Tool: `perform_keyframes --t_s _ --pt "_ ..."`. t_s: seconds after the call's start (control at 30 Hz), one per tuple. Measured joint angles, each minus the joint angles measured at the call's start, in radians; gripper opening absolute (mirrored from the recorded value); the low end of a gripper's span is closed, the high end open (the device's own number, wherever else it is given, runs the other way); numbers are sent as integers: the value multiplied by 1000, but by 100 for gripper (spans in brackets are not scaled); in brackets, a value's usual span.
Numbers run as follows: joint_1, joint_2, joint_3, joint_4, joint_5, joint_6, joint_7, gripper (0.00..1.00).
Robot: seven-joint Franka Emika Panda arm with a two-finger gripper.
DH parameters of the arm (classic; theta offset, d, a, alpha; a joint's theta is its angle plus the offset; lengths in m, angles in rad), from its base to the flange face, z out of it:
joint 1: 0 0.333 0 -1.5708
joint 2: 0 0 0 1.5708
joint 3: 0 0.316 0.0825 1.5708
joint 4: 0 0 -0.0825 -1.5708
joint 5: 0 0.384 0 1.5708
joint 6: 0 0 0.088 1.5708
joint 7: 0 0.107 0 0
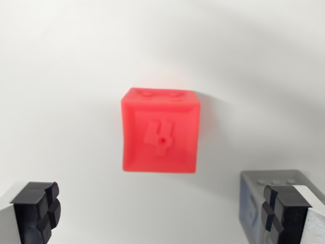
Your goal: Destack cube
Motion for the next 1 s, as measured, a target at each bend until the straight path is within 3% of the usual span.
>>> perform_keyframes --t_s 0.5,1.0 --pt "0 -159 0 14 -9 -173 7 100" --pt "0 -270 0 64 -13 -333 10 100"
